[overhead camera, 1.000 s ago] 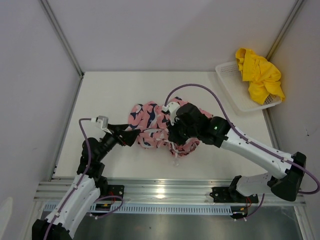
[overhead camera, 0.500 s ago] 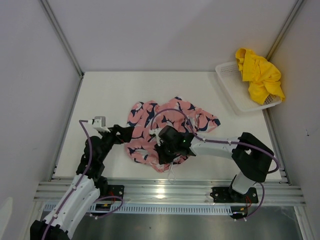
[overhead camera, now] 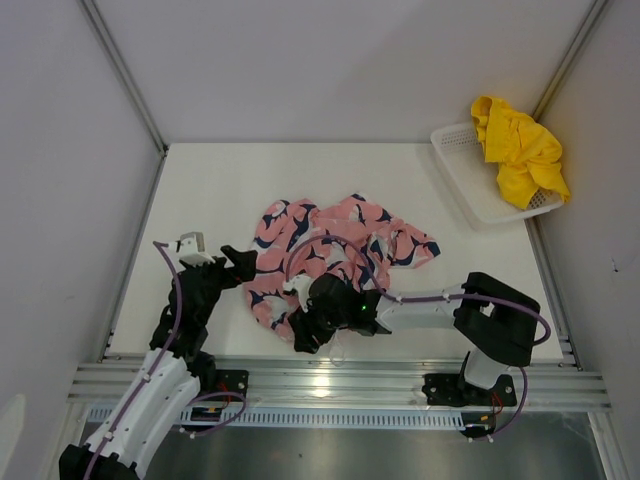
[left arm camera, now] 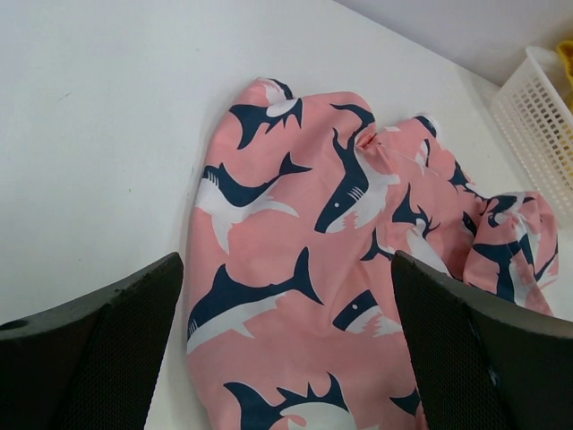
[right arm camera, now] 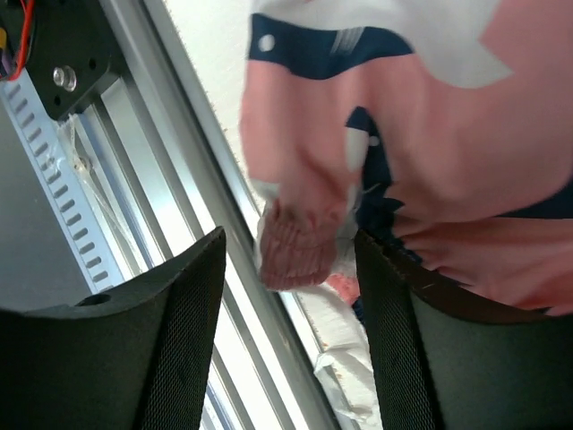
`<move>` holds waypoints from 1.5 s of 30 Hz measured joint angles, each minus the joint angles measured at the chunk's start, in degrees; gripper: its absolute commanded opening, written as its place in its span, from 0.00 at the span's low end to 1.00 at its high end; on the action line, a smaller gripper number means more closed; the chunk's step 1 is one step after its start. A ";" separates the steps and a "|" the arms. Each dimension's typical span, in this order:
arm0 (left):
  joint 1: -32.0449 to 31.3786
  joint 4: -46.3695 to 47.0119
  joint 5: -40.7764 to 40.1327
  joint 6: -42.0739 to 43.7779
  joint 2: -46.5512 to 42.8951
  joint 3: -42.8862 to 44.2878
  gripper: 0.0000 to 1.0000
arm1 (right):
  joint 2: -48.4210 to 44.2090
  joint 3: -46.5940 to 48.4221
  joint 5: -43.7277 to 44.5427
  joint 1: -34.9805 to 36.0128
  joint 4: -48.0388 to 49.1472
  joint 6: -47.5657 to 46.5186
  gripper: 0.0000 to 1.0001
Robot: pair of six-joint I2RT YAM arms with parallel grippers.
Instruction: Fold and stack the shorts
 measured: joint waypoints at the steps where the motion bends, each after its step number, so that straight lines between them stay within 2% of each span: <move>1: 0.15 -0.59 -0.63 -0.20 0.02 0.33 0.99 | -0.09 0.02 1.05 0.79 0.22 -0.17 0.62; 5: 0.39 -1.68 -1.92 -0.66 0.50 1.09 0.99 | -0.04 1.18 5.64 3.17 -0.24 -1.42 0.58; 6: 0.39 -1.81 -2.08 -0.76 0.50 1.11 0.99 | 0.04 1.70 6.71 3.48 -0.52 -1.70 0.54; 7: 0.39 -2.01 -2.36 -0.83 0.48 1.14 0.99 | 0.22 2.58 8.13 3.87 -0.94 -2.14 0.46; 9: 0.44 -2.29 -2.69 -0.85 0.46 1.18 0.99 | 0.76 4.24 10.34 4.37 -1.68 -2.91 0.35; 10: 0.46 -2.49 -2.84 -0.85 0.42 1.18 0.99 | 1.07 4.83 11.19 4.55 -1.84 -3.19 0.34; 11: 0.48 -2.73 -2.89 -0.85 0.35 1.18 0.99 | 1.42 5.40 11.96 4.79 -1.99 -3.26 0.34; 12: 0.50 -2.89 -2.89 -0.85 0.31 1.18 0.99 | 1.73 5.73 12.66 4.96 -2.10 -3.37 0.38; 15: 0.50 -3.23 -2.91 -0.85 0.31 1.18 0.99 | 2.10 5.75 13.84 5.29 -2.84 -3.67 0.57; 18: 0.50 -3.26 -2.91 -0.85 0.31 1.18 0.99 | 2.10 5.75 14.69 5.66 -3.15 -4.42 0.62; 27: 0.61 -3.32 -2.91 -0.85 -0.13 1.20 0.99 | 2.12 5.75 17.88 9.20 -4.04 -4.70 0.64; 31: 0.61 -3.34 -2.91 -0.85 -0.13 1.20 0.99 | 3.32 6.78 21.18 10.80 -6.49 -5.18 0.60; 32: 0.61 -3.37 -2.91 -0.85 -0.13 1.20 0.99 | 4.00 7.28 22.08 11.10 -7.02 -5.35 0.59; 34: 0.61 -3.39 -2.89 -0.87 -0.13 1.20 0.99 | 4.98 7.85 23.69 11.54 -7.69 -5.75 0.49; 35: 0.61 -3.41 -2.91 -0.85 -0.13 1.20 0.99 | 5.18 7.85 24.35 11.69 -8.13 -5.88 0.32; 36: 0.61 -3.41 -2.89 -0.85 -0.13 1.20 0.99 | 5.20 7.85 25.07 11.76 -8.59 -6.25 0.11; 37: 0.61 -3.43 -2.89 -0.85 -0.13 1.20 0.99 | 5.20 7.87 25.77 11.85 -8.94 -5.99 0.11; 38: 0.61 -3.41 -2.89 -0.85 -0.11 1.20 0.99 | 5.20 7.98 26.53 11.87 -9.35 -5.55 0.00; 42: 0.61 -2.86 -2.14 -0.79 -0.04 1.20 0.99 | 4.26 8.57 27.45 11.41 -11.41 -5.92 0.00; 45: 0.66 -1.42 0.48 -0.37 -0.02 1.18 0.99 | -0.90 9.66 21.57 8.41 -17.94 -5.77 0.00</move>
